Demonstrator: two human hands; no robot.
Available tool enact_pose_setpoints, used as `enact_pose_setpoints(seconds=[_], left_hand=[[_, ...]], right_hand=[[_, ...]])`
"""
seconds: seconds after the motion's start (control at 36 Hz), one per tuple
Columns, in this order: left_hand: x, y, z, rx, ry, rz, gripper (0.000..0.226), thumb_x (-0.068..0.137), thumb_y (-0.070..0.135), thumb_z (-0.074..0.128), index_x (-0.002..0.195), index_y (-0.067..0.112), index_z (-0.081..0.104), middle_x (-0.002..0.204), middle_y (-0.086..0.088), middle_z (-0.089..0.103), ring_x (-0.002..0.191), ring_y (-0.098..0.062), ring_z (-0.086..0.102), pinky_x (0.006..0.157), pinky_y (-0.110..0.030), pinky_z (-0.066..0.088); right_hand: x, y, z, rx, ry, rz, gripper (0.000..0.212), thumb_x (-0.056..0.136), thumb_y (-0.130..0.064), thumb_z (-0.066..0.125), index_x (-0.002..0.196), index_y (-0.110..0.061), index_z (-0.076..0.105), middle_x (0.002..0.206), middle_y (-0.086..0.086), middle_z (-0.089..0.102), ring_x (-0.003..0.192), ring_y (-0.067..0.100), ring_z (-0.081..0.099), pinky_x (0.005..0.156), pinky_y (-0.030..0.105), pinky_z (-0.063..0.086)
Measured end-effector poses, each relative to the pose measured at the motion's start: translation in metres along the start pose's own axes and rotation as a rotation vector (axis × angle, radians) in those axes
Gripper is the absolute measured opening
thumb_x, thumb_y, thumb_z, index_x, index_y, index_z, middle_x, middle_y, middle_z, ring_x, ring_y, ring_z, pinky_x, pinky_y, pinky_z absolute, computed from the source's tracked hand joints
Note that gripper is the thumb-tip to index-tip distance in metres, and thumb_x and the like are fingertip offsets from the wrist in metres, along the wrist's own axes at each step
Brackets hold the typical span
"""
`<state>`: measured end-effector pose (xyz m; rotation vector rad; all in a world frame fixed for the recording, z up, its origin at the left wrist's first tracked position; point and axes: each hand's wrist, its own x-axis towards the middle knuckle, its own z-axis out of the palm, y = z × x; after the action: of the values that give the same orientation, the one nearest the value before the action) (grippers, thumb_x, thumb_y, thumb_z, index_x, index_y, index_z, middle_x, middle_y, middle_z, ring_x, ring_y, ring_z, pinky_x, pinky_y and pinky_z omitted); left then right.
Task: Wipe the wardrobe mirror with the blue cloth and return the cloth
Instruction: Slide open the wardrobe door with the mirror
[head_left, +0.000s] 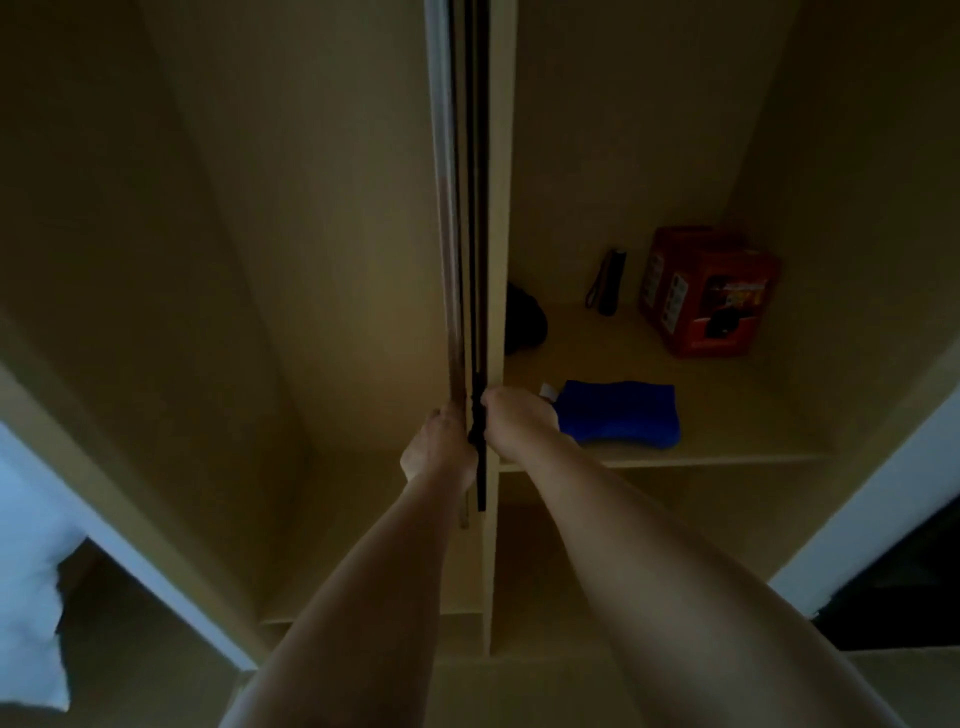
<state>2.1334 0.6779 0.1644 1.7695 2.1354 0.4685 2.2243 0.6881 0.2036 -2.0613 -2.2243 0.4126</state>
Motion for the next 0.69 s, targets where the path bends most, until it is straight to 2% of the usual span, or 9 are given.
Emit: enact_pose_setpoints(seconds=[0.11,0.19,0.25,0.31,0.42,0.53,0.61,0.69], left_hand=[[0.01,-0.007,-0.004,-0.019,0.036,-0.015,0.026,0.09,0.019,0.049,0.114,0.021,0.039,0.105,-0.001,0.057,0.074,-0.016,0.049,0.049,-0.029,0.035],[0.017,-0.013,-0.005,-0.066,0.016,-0.047,0.031,0.089,0.019,0.052,0.116,0.02,0.035,0.11,-0.002,0.055,0.078,-0.017,0.049,0.053,-0.031,0.038],[0.021,-0.016,-0.004,-0.054,-0.034,-0.005,0.04,0.09,0.018,0.052,0.125,0.021,0.034,0.119,-0.002,0.051,0.085,-0.019,0.051,0.057,-0.033,0.039],[0.022,-0.02,-0.003,-0.009,-0.055,0.075,0.044,0.091,0.019,0.05,0.131,0.023,0.032,0.122,-0.002,0.049,0.087,-0.019,0.053,0.056,-0.032,0.039],[0.02,-0.027,-0.001,-0.018,-0.05,0.17,0.041,0.093,0.019,0.046,0.131,0.022,0.033,0.121,-0.002,0.049,0.089,-0.02,0.056,0.047,-0.027,0.032],[0.013,-0.032,-0.004,-0.046,-0.037,0.219,0.042,0.091,0.013,0.043,0.13,0.023,0.037,0.123,-0.002,0.047,0.087,-0.021,0.054,0.043,-0.024,0.028],[0.005,-0.035,-0.007,-0.039,-0.013,0.258,0.039,0.091,0.013,0.039,0.129,0.022,0.04,0.122,-0.002,0.047,0.089,-0.022,0.057,0.045,-0.025,0.029],[-0.003,-0.039,-0.011,-0.021,0.024,0.293,0.03,0.092,0.016,0.039,0.12,0.021,0.048,0.112,0.0,0.052,0.077,-0.016,0.051,0.043,-0.023,0.028]], right_hand=[[0.012,-0.012,0.007,0.105,0.028,0.058,0.04,0.094,-0.012,0.049,0.133,-0.017,0.043,0.124,0.006,0.054,0.105,0.024,0.056,0.074,0.032,0.049],[0.017,-0.021,0.012,0.204,0.006,0.07,0.048,0.094,-0.008,0.046,0.14,-0.015,0.036,0.136,0.007,0.048,0.116,0.024,0.052,0.085,0.036,0.051],[0.019,-0.027,0.015,0.271,0.024,0.09,0.044,0.094,-0.01,0.046,0.137,-0.014,0.037,0.134,0.008,0.049,0.115,0.026,0.053,0.086,0.037,0.051],[0.021,-0.031,0.017,0.347,0.052,0.105,0.039,0.096,-0.018,0.045,0.134,-0.013,0.039,0.131,0.009,0.051,0.113,0.027,0.054,0.087,0.039,0.05],[0.019,-0.031,0.019,0.437,0.032,0.142,0.054,0.096,-0.019,0.044,0.146,-0.018,0.025,0.143,0.008,0.042,0.122,0.028,0.048,0.094,0.04,0.047],[0.015,-0.027,0.019,0.394,0.037,0.163,0.061,0.095,-0.017,0.043,0.15,-0.021,0.018,0.144,0.006,0.041,0.118,0.027,0.051,0.086,0.038,0.05],[0.007,-0.029,0.022,0.355,0.088,0.181,0.055,0.094,-0.021,0.045,0.146,-0.022,0.026,0.136,0.007,0.049,0.111,0.026,0.055,0.074,0.034,0.049],[-0.004,-0.033,0.027,0.372,0.122,0.21,0.048,0.092,-0.024,0.048,0.139,-0.023,0.036,0.125,0.005,0.056,0.103,0.024,0.058,0.074,0.036,0.054]])
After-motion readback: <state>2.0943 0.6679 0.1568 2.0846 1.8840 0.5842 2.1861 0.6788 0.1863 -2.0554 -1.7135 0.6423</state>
